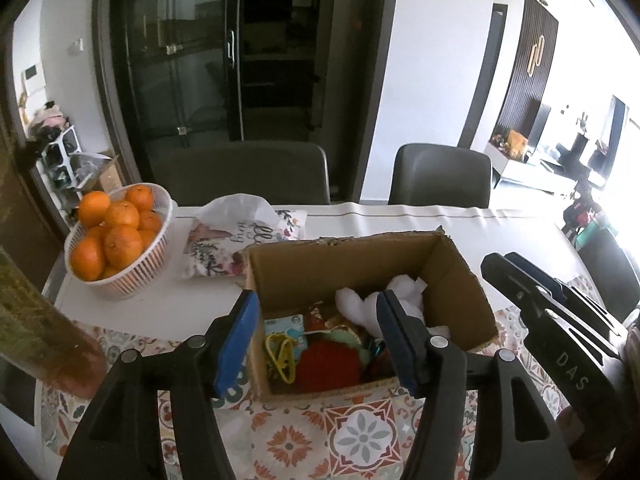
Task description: Organize soft objects
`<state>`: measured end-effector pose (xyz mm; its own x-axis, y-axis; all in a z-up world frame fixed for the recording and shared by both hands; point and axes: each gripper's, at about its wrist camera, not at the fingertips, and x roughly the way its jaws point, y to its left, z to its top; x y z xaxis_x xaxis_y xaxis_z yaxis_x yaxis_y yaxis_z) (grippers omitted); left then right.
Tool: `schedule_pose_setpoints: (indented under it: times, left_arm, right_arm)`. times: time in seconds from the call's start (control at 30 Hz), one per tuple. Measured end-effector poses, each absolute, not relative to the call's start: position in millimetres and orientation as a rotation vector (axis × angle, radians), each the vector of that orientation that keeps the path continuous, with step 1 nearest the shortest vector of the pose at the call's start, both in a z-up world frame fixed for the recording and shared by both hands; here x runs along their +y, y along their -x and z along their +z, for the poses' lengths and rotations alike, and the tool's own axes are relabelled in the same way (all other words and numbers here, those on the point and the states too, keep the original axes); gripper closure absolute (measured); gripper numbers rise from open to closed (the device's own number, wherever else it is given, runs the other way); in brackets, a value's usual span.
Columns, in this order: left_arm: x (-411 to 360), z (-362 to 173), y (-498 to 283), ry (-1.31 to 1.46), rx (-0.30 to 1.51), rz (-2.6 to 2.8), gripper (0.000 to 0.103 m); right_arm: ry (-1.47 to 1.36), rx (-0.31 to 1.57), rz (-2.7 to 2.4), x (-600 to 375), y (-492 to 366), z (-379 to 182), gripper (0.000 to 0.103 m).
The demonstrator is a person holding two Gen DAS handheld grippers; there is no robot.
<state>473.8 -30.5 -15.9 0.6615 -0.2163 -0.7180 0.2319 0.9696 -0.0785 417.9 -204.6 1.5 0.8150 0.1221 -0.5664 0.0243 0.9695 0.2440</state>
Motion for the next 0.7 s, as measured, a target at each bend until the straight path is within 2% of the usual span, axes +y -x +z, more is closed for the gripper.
schedule_pose_setpoints:
  times: [0.3,0.57,0.7]
  left_arm:
    - [-9,1,-422,-0.023,0.755,-0.199,0.036]
    - [11,12,-369,-0.053,0.707,-0.175,0.020]
    - [18,16,-343,-0.075,0.686,-0.176,0.015]
  right_arm:
    - [-0.234,0.593,0.051,-190,-373,17,0.076]
    - [-0.244,0.571,0.020,-174,-318,23,0.076]
    - [-0.251,0.558,0.001,-167,-289,25,0.075]
